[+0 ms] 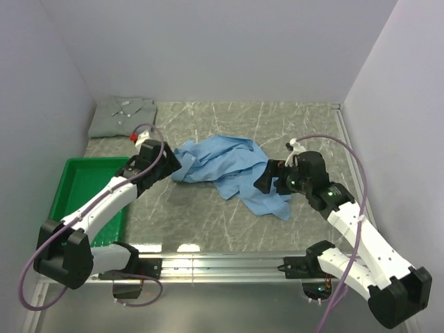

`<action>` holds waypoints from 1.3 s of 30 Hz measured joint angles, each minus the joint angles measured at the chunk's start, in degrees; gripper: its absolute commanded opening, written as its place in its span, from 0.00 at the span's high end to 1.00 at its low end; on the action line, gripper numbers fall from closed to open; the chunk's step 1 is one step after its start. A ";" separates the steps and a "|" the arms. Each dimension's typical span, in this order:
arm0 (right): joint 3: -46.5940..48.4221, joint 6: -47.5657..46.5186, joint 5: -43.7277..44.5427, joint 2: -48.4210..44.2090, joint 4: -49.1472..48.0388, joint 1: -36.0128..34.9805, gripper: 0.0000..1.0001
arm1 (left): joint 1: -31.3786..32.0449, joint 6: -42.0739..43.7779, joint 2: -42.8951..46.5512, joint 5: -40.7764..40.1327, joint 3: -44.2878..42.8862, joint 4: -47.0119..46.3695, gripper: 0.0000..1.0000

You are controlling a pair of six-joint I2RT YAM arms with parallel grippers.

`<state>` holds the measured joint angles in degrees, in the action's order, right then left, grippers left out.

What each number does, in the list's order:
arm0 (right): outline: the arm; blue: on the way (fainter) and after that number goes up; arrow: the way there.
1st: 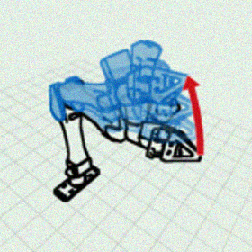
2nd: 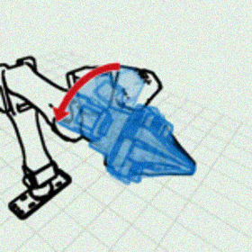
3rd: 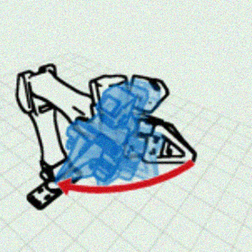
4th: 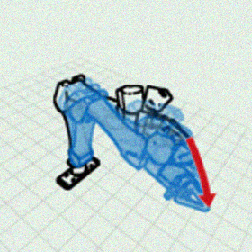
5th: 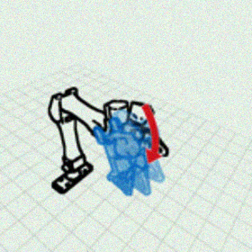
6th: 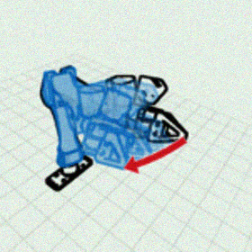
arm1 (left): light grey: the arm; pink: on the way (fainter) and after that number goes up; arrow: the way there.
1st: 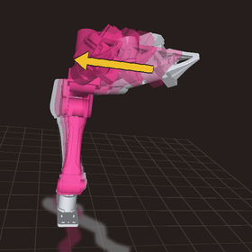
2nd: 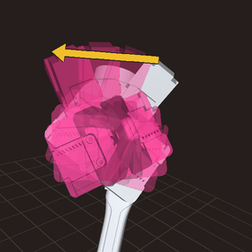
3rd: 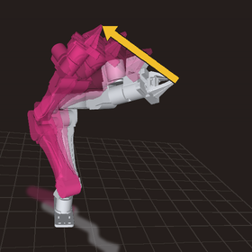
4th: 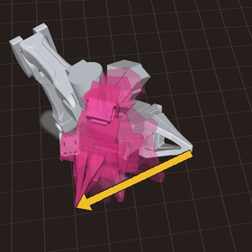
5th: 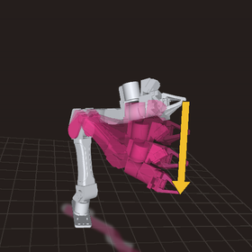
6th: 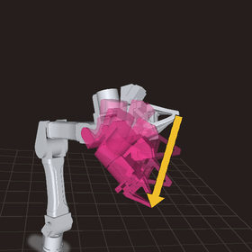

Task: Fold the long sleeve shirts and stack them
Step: Move the shirt to the center of the board, then flatten the shirt out

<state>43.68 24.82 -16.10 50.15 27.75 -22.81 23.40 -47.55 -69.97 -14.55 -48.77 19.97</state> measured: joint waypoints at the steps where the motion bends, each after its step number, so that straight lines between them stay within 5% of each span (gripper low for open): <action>1: 0.00 0.22 0.24 0.87 -0.55 -0.74 0.07 | -1.36 -1.07 0.00 1.07 2.01 -0.92 0.23; 15: -2.93 1.36 2.60 3.89 -5.27 -3.74 0.08 | -4.35 -16.90 -5.35 11.69 17.00 -22.80 0.25; 29: -3.67 1.31 2.82 4.11 -8.24 -3.96 0.08 | 2.95 -26.34 -14.91 10.01 19.32 -37.03 0.37; 33: -3.76 1.22 3.26 4.09 -8.39 -3.96 0.08 | 3.32 -27.61 -17.44 8.70 18.16 -38.80 0.49; 39: -4.96 0.96 6.60 4.09 -8.50 -4.07 0.14 | 4.37 -27.93 -20.13 6.97 17.27 -38.99 0.87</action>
<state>38.72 25.78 -9.50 54.24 19.25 -26.87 27.77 -75.48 -90.11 -7.57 -31.51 -19.03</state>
